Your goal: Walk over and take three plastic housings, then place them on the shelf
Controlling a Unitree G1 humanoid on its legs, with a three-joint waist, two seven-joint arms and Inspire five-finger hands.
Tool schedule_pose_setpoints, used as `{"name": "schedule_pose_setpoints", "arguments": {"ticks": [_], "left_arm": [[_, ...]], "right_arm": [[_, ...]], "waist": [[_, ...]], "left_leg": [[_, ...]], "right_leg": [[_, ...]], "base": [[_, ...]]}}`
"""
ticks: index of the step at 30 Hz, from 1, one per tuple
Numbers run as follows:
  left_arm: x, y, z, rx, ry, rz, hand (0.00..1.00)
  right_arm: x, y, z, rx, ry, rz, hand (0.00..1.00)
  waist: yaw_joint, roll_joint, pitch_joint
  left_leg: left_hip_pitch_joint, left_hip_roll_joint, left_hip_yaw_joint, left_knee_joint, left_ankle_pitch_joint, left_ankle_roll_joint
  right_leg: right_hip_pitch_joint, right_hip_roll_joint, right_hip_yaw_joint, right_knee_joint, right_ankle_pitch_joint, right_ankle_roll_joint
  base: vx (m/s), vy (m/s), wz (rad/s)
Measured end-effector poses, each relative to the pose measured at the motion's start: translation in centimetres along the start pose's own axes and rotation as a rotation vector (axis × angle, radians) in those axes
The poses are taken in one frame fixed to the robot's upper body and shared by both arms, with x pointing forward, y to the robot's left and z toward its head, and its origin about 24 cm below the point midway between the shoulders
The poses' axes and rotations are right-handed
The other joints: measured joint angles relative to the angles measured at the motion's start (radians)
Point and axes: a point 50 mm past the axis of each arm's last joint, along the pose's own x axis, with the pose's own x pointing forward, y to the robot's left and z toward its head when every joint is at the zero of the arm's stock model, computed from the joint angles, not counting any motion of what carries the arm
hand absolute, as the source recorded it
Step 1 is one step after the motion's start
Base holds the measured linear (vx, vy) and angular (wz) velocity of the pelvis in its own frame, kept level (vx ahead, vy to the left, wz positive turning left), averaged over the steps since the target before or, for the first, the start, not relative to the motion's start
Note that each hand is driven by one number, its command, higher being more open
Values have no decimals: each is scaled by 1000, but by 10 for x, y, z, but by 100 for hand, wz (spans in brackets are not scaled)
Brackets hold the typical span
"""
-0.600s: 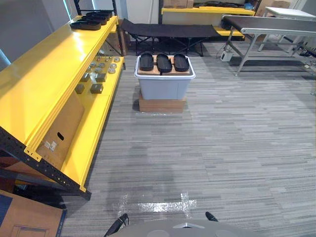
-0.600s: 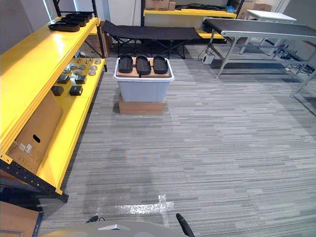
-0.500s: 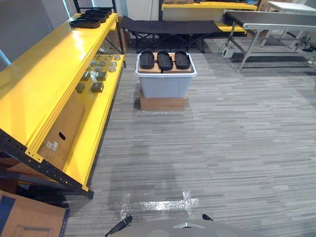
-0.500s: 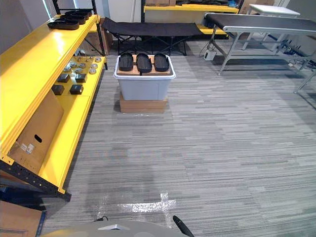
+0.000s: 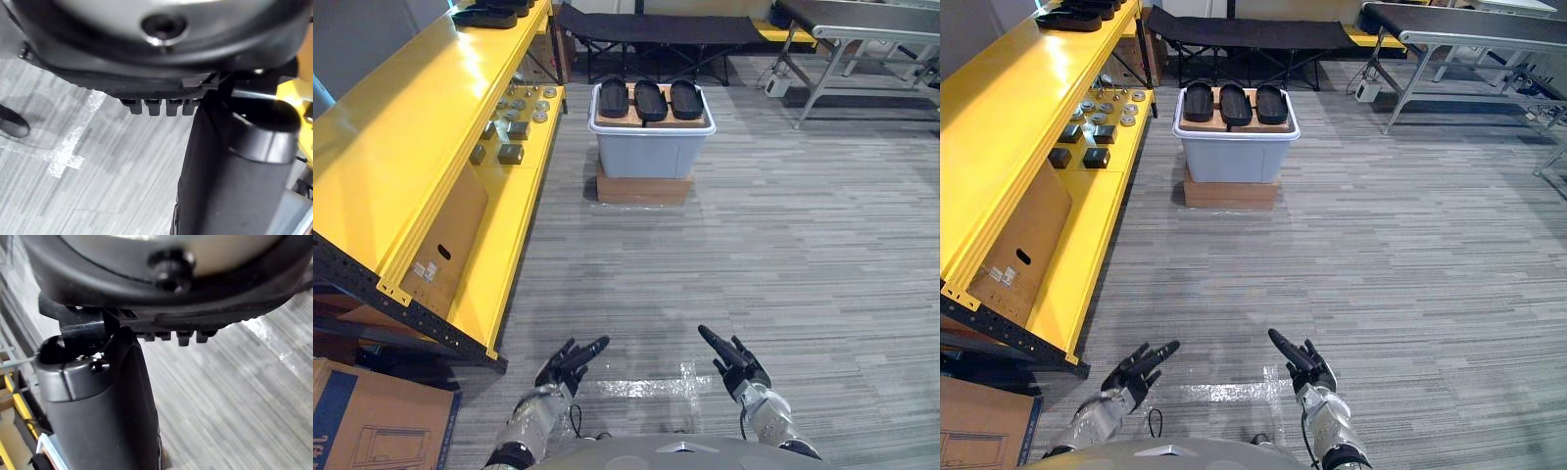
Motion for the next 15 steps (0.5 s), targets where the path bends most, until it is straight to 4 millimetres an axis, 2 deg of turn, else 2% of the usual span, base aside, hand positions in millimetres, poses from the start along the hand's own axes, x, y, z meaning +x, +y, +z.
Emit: {"name": "schedule_pose_setpoints", "arguments": {"ticks": [4,11,15], "left_arm": [[0,2,5,0,-26,21,100],[-1,2,10,0,-68,42,100],[-10,10,-4,-21,-65,70,100]], "right_arm": [[1,2,-1,-12,6,-9,100],[-1,2,-2,-5,-12,-10,100],[-2,3,-1,7,-25,-6,100]], "waist": [[-19,-1,3],[-17,-12,21],[-18,0,34]], "left_leg": [[-1,-12,0,0,0,0],[-1,-17,4,7,-1,1],[0,-13,29,55,-30,2]], "right_leg": [[-1,-6,1,-2,4,6],[5,-8,16,-15,25,2],[7,-8,49,-7,25,2]], "base": [[-5,21,0],[-51,13,-3],[-80,-4,-23]]}}
